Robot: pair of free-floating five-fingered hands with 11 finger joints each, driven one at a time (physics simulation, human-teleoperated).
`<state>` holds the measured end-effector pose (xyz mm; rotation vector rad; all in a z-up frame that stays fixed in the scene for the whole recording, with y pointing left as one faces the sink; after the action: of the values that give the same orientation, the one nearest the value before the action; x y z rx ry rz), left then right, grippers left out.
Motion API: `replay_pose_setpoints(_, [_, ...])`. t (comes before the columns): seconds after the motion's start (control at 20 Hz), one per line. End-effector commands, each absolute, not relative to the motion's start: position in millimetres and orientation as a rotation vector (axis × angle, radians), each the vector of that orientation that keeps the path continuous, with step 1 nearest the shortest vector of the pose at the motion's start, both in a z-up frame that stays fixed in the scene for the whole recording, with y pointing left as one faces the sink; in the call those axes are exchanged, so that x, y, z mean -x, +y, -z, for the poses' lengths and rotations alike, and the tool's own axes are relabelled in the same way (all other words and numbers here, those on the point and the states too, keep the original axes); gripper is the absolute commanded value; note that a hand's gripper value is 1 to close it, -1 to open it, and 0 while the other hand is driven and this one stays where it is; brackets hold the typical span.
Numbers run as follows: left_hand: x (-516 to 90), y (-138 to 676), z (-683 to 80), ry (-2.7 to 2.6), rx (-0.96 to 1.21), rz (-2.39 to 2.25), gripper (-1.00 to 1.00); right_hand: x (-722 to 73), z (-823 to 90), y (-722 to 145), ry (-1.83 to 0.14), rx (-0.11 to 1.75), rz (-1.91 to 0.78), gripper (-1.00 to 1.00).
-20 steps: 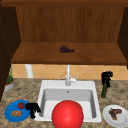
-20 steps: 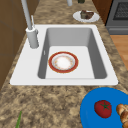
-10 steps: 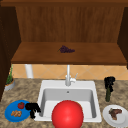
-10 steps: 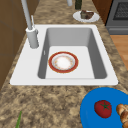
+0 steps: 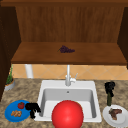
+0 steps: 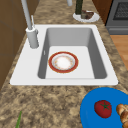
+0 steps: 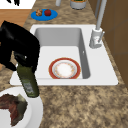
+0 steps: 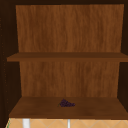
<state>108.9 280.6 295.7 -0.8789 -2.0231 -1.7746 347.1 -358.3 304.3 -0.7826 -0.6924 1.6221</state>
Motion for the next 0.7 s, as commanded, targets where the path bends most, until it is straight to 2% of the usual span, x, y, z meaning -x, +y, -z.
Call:
replay_pose_setpoints(0.0, [-108.9,280.6,-295.7,-2.023,0.879,1.775,0.0,-350.4,-297.0,-362.3,-0.719,0.81,-1.616,1.0])
replay_pose_setpoints(0.65, [-108.9,280.6,-295.7,-2.023,0.879,1.775,0.0,-397.2,-281.5,-367.5,-0.689,0.776,-1.622,1.0])
